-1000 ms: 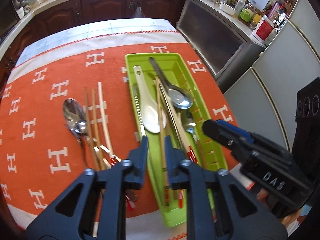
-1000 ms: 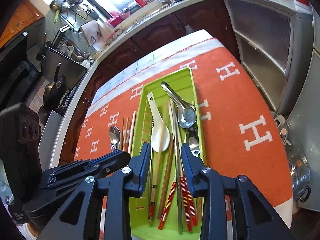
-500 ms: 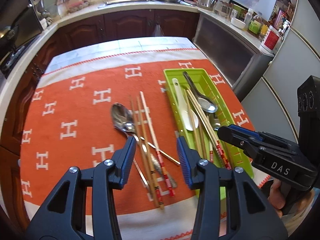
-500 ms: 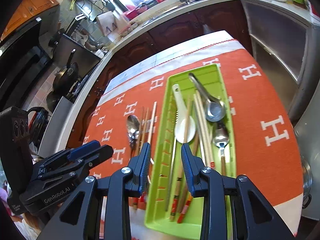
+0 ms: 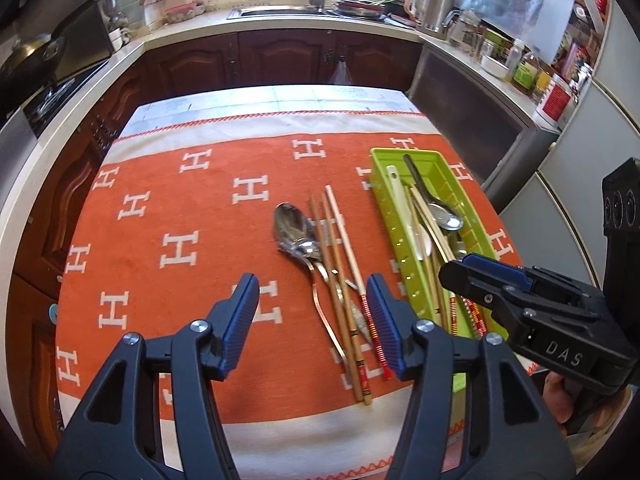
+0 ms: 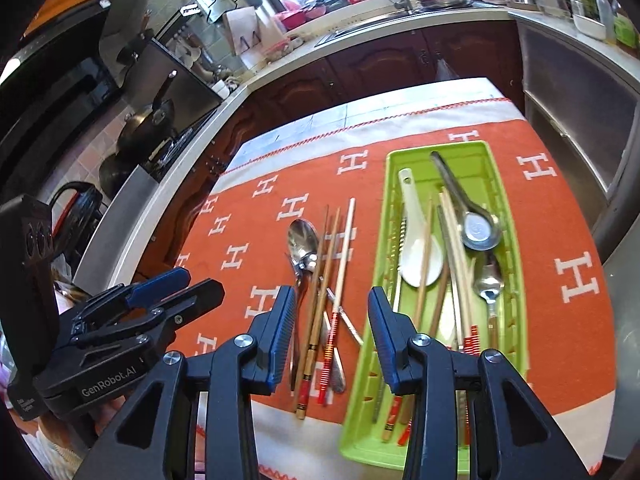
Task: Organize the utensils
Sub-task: 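Move both grippers back over the remaining utensils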
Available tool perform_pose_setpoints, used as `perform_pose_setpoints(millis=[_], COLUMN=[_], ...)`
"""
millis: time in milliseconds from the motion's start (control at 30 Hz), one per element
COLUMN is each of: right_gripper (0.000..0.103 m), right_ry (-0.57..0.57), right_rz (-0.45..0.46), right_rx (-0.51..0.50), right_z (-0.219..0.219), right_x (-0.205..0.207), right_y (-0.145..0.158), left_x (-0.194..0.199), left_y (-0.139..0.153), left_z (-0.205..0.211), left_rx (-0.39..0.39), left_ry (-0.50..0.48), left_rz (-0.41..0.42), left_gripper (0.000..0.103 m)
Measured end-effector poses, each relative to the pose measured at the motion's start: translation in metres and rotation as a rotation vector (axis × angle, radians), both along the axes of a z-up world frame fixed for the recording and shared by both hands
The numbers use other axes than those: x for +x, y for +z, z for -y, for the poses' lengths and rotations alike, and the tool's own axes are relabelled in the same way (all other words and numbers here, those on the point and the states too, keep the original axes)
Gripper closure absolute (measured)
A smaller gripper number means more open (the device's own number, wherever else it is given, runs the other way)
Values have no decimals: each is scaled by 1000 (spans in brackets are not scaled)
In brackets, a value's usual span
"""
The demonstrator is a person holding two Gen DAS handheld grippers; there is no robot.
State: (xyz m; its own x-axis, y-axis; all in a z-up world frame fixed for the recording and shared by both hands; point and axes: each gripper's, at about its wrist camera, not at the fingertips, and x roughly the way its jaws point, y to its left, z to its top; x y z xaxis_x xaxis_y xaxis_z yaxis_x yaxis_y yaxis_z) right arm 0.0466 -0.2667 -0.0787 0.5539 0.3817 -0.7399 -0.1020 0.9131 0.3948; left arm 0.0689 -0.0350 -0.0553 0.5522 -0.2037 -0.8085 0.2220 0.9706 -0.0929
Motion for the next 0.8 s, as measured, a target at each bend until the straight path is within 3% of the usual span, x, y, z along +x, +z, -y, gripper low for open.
perform_pose_setpoints(millis=[333,800], right_gripper=[65,65], right_ry=[52,33], right_rz=[4,-2], right_rx=[-67,-81], right_z=[-44,-41], right_x=[11,29], right_y=[-20,-48], left_x=[21,56], left_y=[-48,-97], left_z=[-25,13], left_rx=[-18,11], left_ry=[59,6], left_rz=[-105,-134], left_gripper=[50,50])
